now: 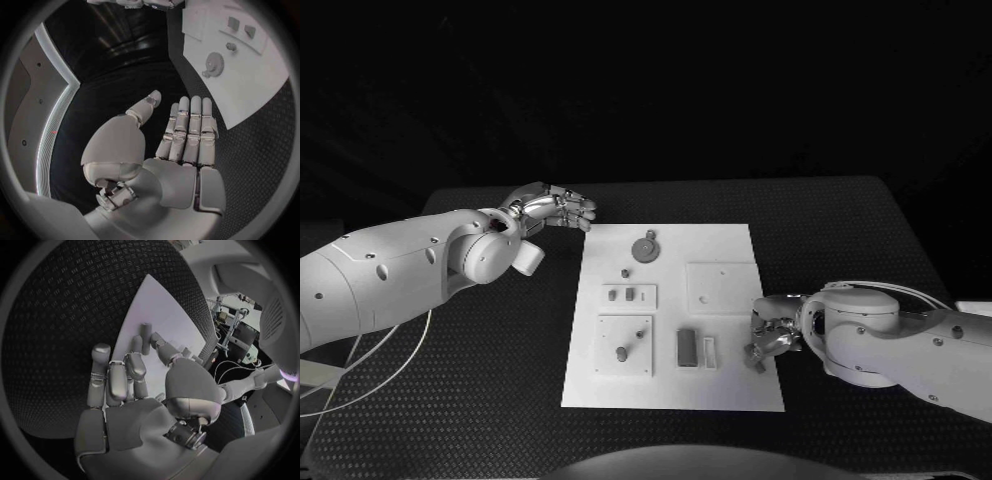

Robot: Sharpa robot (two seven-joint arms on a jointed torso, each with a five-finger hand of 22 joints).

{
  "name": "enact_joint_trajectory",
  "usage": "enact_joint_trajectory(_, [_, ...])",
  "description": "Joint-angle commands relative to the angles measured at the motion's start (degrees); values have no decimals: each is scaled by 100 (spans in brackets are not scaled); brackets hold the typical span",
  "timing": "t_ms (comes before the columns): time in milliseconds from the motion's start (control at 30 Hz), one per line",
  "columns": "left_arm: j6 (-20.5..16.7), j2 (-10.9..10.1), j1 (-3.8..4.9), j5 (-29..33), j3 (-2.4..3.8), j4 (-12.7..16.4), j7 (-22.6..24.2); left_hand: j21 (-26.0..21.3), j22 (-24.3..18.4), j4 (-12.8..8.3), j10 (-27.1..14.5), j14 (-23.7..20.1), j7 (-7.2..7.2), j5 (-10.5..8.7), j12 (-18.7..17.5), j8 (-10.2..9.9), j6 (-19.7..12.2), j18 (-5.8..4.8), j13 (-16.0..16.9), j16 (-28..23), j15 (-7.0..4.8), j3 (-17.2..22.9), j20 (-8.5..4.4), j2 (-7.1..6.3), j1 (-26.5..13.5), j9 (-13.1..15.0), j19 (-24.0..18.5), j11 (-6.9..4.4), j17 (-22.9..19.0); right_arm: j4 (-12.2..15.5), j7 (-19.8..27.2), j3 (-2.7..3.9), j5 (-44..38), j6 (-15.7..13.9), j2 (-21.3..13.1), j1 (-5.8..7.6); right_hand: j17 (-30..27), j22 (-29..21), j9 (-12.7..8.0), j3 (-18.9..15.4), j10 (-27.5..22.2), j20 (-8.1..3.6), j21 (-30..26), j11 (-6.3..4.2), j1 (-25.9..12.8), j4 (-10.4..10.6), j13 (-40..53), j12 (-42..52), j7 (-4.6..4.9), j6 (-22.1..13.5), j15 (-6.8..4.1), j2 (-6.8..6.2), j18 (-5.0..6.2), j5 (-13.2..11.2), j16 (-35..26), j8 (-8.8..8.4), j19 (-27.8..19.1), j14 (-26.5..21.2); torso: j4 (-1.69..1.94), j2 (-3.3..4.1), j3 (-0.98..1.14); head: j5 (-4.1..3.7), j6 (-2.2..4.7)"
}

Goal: Assemble the parts on the task board

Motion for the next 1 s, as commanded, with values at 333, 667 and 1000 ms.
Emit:
enact_joint_trajectory(333, [105, 7, 2, -8, 1, 14, 16, 24, -10, 28, 33, -11, -6, -12, 17, 9, -25, 105, -7, -35, 23, -26, 15, 4, -62, -9, -41, -5, 12, -48, 65, -58, 2187, -1277, 53, -61, 54, 105, -131, -42, 44, -26, 53, -32, 371, -10, 29, 75, 318, -295, -17, 447, 123, 20, 14, -341, 6, 65, -1, 0, -2, 12, -5])
enact_joint_trajectory(667, [110, 10, 3, -8, 0, 20, 6, 24, -10, 32, 33, -11, -6, -11, 17, 9, -26, 106, -8, -40, 22, -26, 14, 0, -66, -10, -42, -5, 18, 31, 59, -58, 2749, -1580, 134, -34, 103, 102, -129, -51, 79, -43, 66, -51, 389, -9, 52, 119, 299, -260, -36, 426, 123, 20, 23, -324, 28, 105, 3, 4, -2, 42, -16])
enact_joint_trajectory(1000, [116, 7, 3, -8, 0, 27, 3, 23, -11, 32, 32, -12, -7, -11, 16, 10, -26, 107, -9, -45, 22, -25, 14, -3, -65, -11, -45, -5, 23, 59, 22, -59, 3027, -1412, 174, -33, 71, 100, -128, -57, 76, -47, 67, -56, 385, -7, 42, 105, 294, -250, -42, 419, 123, 20, 18, -319, 32, 93, -3, -2, -7, 59, -27])
